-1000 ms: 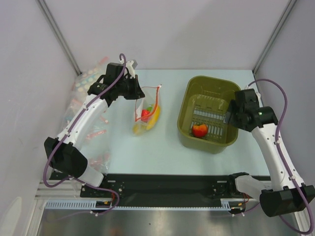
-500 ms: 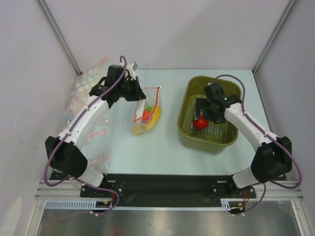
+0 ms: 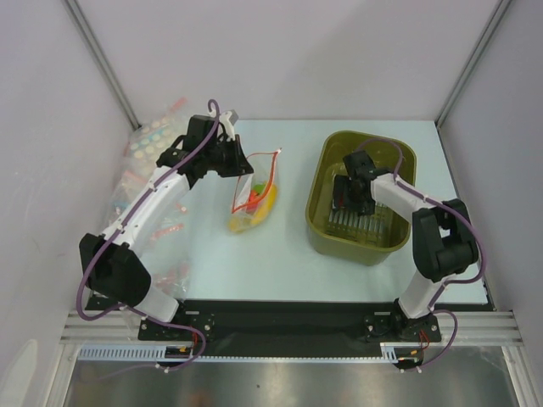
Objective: Place the food in the zip-top bag and seal the zipper
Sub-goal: Pick up the fake fruit from the bin.
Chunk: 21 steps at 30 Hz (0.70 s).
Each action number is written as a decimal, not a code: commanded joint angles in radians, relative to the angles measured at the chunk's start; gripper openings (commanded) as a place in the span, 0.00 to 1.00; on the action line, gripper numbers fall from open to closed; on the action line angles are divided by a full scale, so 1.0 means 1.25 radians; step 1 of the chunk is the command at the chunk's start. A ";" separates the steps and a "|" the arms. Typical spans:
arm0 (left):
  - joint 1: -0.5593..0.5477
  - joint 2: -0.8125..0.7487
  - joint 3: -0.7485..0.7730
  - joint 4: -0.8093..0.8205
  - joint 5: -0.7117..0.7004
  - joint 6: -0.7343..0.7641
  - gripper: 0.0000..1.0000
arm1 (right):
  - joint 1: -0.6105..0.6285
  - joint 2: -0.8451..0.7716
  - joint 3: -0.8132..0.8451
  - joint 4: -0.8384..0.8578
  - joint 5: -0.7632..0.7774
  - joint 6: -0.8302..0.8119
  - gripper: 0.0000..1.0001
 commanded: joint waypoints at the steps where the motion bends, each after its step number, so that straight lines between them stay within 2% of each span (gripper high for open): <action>1: -0.019 -0.022 0.054 0.001 -0.022 0.017 0.00 | -0.012 -0.046 -0.008 0.070 0.000 -0.016 0.80; 2: -0.029 -0.020 0.061 -0.005 -0.032 0.025 0.00 | -0.014 -0.047 -0.010 0.082 -0.002 -0.019 0.85; 3: -0.031 -0.020 0.066 -0.009 -0.043 0.032 0.00 | -0.018 -0.047 -0.010 0.089 -0.007 -0.025 0.95; 4: -0.031 -0.022 0.067 -0.009 -0.043 0.032 0.00 | -0.018 -0.043 -0.013 0.105 -0.008 -0.036 0.98; 10: -0.031 -0.035 0.062 -0.012 -0.053 0.031 0.00 | -0.029 -0.001 0.028 0.154 -0.033 -0.044 0.98; 11: -0.031 -0.038 0.060 -0.014 -0.054 0.031 0.00 | -0.032 0.015 0.052 0.151 -0.041 -0.045 0.96; 13: -0.031 -0.042 0.061 -0.019 -0.056 0.031 0.00 | -0.033 0.058 0.078 0.127 -0.040 -0.043 0.83; 14: -0.031 -0.044 0.065 -0.021 -0.057 0.031 0.00 | -0.038 0.068 0.092 0.121 -0.044 -0.044 0.72; 15: -0.031 -0.043 0.068 -0.025 -0.059 0.032 0.00 | -0.040 0.072 0.101 0.117 -0.059 -0.046 0.51; 16: -0.031 -0.041 0.072 -0.032 -0.059 0.033 0.00 | -0.041 0.066 0.101 0.119 -0.059 -0.050 0.46; 21: -0.051 -0.024 0.133 -0.074 -0.097 0.068 0.00 | -0.035 -0.032 0.099 0.124 -0.059 -0.075 0.43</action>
